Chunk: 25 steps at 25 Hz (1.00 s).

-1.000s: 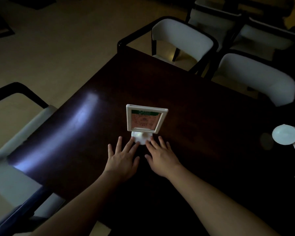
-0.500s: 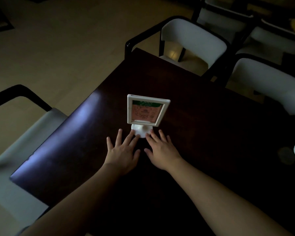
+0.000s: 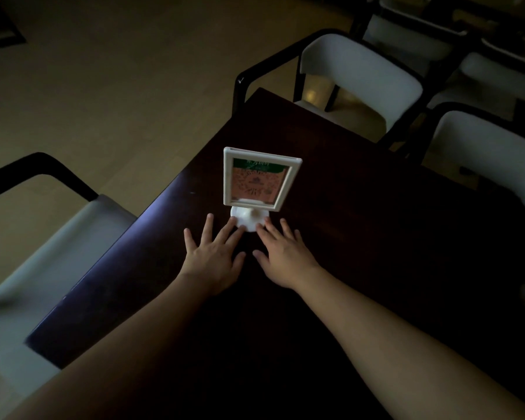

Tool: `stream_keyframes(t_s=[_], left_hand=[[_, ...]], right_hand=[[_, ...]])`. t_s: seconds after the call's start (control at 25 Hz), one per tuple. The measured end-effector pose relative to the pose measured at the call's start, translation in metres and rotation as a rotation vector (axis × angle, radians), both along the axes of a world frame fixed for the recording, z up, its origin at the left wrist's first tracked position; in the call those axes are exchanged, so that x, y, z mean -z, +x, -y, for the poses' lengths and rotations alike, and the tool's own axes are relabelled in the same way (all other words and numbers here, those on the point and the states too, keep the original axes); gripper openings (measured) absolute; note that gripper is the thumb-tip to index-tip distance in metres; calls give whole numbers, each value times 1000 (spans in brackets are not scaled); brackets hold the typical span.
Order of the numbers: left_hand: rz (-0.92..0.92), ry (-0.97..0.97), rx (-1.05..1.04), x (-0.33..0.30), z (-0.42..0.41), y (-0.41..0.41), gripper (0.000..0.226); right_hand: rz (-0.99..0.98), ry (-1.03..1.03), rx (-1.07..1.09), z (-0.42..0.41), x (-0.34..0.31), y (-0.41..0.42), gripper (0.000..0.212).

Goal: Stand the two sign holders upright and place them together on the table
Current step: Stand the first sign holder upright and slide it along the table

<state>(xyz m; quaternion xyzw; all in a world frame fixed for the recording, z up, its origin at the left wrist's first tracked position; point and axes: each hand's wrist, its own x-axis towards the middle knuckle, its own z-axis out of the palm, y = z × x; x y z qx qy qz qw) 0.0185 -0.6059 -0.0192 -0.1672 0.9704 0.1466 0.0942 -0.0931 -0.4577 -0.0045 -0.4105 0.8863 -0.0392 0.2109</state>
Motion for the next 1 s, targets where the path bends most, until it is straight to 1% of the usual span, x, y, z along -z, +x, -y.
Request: stream_keyframes(t_s=[0.64,1.0], left_hand=[[-18,-19,-45,-3,55,-23,62],[38,-75,1,-9,60,-21,68]], right_hand=[[-20,38,-11,62,-5,-23,68],[3,38,-23,54,-12,-21,68]])
